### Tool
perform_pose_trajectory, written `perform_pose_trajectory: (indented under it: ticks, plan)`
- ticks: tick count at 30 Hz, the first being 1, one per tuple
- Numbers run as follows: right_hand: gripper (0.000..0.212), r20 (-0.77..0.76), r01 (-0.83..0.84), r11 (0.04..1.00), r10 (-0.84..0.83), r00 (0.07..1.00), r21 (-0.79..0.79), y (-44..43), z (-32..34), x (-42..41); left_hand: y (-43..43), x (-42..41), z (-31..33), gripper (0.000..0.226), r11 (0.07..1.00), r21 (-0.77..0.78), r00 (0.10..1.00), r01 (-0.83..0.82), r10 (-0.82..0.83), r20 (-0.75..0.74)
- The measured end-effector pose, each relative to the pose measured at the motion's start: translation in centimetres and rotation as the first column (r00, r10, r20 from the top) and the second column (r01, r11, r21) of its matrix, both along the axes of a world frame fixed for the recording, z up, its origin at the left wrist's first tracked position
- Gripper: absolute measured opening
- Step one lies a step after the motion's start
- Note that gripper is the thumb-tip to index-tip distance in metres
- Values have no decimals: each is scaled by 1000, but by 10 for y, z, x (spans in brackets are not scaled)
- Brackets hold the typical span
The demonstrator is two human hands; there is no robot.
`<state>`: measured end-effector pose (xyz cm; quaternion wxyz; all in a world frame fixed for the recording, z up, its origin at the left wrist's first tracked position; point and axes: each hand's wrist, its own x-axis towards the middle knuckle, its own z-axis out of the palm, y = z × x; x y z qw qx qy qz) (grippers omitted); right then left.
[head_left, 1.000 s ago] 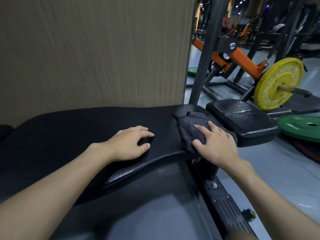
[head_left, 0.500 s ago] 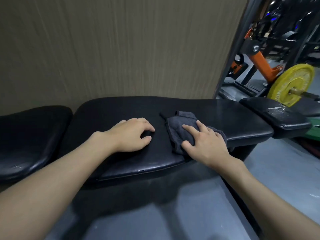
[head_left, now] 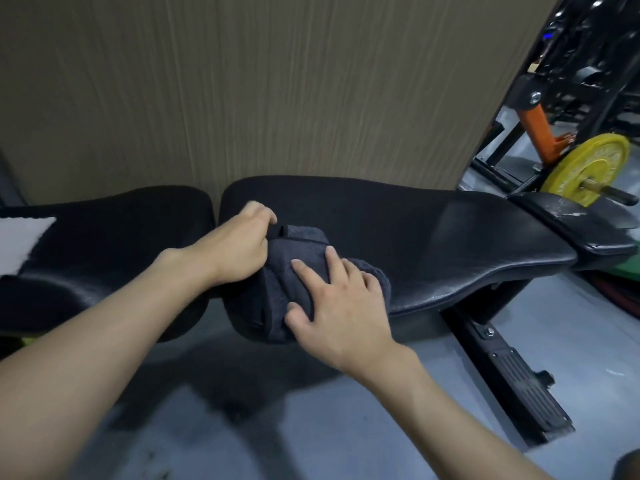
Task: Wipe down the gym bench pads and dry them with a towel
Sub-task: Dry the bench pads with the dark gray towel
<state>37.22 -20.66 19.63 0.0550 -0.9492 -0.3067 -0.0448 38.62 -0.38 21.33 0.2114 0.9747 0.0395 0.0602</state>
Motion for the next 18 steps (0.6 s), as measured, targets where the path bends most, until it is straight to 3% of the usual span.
perform_pose_trajectory:
  ticks: [3, 7, 13, 15, 18]
  plan:
    - [68, 56, -58, 997, 56, 997, 45, 24, -7, -19, 4, -5, 1, 32, 997, -81, 999, -18, 21, 38]
    - [61, 68, -80, 991, 73, 995, 108, -6, -10, -15, 0, -8, 1, 32, 997, -65, 999, 28, -27, 27]
    - [63, -16, 193, 962, -194, 981, 193, -52, -9, -5, 3, -9, -3, 39, 999, 29, 999, 38, -38, -12]
    - [57, 95, 207, 951, -234, 968, 229, -26, -14, -18, -2, -7, -1, 42, 998, 51, 999, 38, -38, 8]
    - [53, 253, 99, 964, -163, 954, 248, 8, -32, -38, -6, -2, 3, 44, 996, 84, 999, 31, -34, 30]
